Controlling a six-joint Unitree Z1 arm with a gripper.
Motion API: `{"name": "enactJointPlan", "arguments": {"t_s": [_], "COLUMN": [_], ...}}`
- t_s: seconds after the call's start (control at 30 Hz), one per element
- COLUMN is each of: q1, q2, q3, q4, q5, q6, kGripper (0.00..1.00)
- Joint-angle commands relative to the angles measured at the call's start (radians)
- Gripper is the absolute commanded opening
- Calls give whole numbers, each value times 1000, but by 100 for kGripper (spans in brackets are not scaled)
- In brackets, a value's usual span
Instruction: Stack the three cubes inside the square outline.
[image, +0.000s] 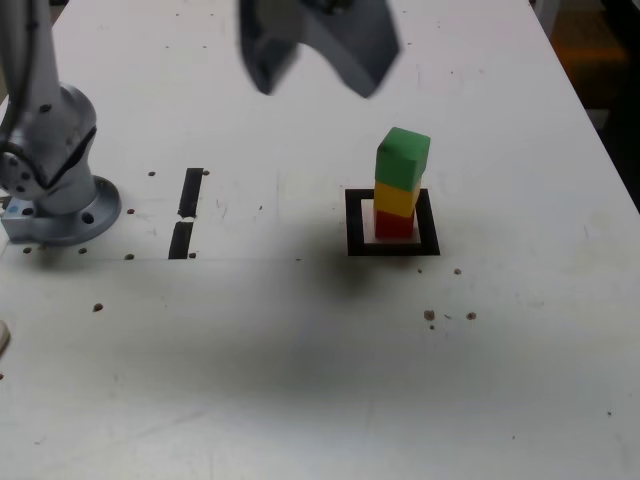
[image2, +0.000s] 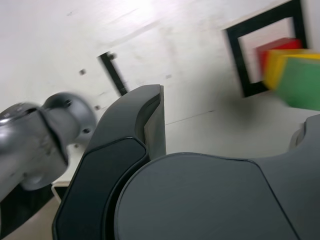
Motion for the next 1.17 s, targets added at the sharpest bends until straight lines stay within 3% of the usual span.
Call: {"name": "enactJointPlan", "arguments": {"t_s": [0.0,0.17,0.33,0.53,0.67,0.9,1.13], "q1": [12,23,9,0,1,6,6], "q2": [-112,-287,-316,-281,-285,-323,-334], "q3": [94,416,617,740,843,929,934], "q4": [-14,-133,-264,-300,-379,-507,-533], "q5": [-6,-27,-66,-88,-106,-105,-99], "q6": [-25,-112,-188,-264,-271,-269,-277], "kGripper": [100,100,100,100,100,100,100]}}
